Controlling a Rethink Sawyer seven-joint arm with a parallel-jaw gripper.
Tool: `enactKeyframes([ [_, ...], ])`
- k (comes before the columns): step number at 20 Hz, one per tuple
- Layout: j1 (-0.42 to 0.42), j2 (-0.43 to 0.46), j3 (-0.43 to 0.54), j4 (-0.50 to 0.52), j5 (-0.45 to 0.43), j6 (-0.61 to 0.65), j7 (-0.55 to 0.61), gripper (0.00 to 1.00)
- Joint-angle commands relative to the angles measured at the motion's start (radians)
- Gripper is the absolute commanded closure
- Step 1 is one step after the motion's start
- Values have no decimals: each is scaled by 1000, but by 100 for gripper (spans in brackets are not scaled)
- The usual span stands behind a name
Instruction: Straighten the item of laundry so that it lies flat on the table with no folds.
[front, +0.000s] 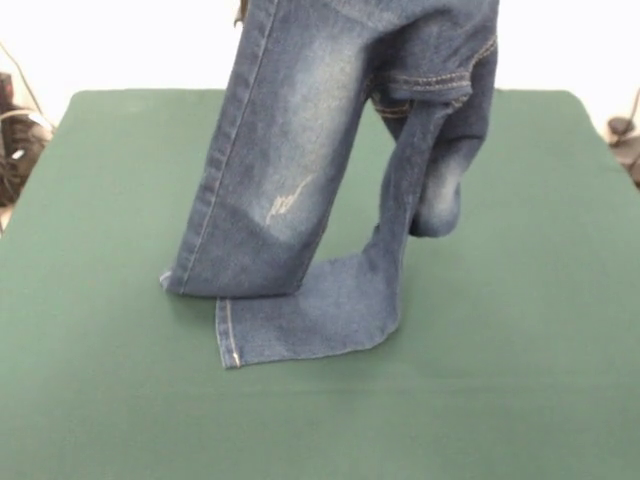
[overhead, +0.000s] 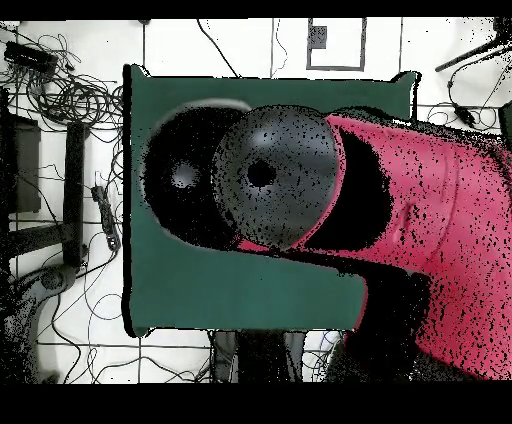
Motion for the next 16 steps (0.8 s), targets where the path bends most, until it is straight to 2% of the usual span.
enactKeyframes([
  [1,-11,-76,-6,354,62,-189,86,100],
  [8,-51,-120,3,507,101,-351,33,100],
  [12,-76,-150,17,616,135,-493,8,100],
  [16,-101,-159,42,672,155,-558,-6,100],
])
